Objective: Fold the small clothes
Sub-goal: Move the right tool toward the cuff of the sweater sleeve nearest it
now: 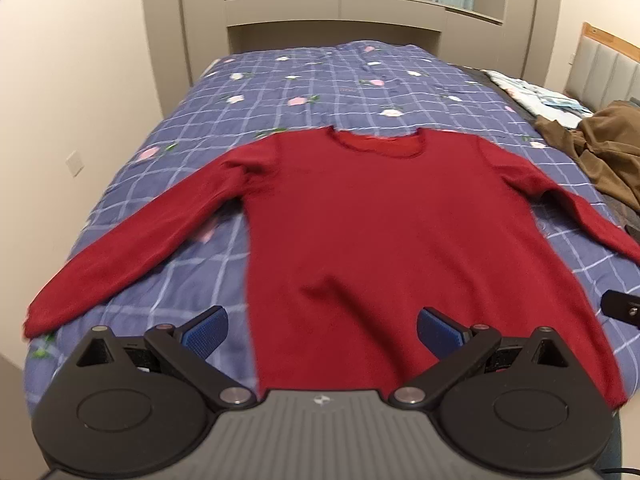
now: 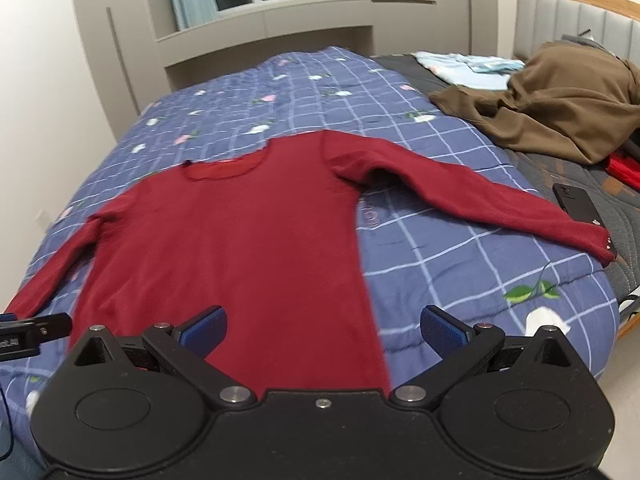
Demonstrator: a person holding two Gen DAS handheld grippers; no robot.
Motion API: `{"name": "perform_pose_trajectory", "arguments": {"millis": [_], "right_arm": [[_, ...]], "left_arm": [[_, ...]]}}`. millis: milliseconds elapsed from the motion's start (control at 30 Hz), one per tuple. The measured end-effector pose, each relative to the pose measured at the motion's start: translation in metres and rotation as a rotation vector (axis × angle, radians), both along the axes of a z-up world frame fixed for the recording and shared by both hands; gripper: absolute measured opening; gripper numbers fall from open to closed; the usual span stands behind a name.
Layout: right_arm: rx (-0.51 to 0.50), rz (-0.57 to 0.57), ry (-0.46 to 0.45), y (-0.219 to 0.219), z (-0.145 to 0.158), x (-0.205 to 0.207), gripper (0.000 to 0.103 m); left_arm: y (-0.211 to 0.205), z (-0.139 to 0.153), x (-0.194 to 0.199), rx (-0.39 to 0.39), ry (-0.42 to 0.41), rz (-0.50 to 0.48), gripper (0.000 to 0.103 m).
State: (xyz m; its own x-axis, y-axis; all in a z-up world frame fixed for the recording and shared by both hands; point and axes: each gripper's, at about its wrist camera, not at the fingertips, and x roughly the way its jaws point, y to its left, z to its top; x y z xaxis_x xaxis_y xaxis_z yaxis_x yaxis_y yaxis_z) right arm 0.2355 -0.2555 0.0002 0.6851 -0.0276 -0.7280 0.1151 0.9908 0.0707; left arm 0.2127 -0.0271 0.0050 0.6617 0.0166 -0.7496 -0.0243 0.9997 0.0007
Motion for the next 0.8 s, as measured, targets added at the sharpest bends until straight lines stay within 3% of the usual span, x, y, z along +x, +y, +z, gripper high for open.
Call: {"name": "perform_pose_trajectory", "arguments": {"millis": [233,800], "right_arm": [[-0.005,-0.068,0.042,-0.031,-0.011,0.043,0.103],[-0.006,-0.250,0.134,-0.098,-0.044,0.113,0.103]], "left_arm": [[-0.032,-0.001,0.056,0.033,0.019,-0.058,0.103],[-0.092,-0.036,0.176,0.016,0.098,-0.166,0.103]]}}
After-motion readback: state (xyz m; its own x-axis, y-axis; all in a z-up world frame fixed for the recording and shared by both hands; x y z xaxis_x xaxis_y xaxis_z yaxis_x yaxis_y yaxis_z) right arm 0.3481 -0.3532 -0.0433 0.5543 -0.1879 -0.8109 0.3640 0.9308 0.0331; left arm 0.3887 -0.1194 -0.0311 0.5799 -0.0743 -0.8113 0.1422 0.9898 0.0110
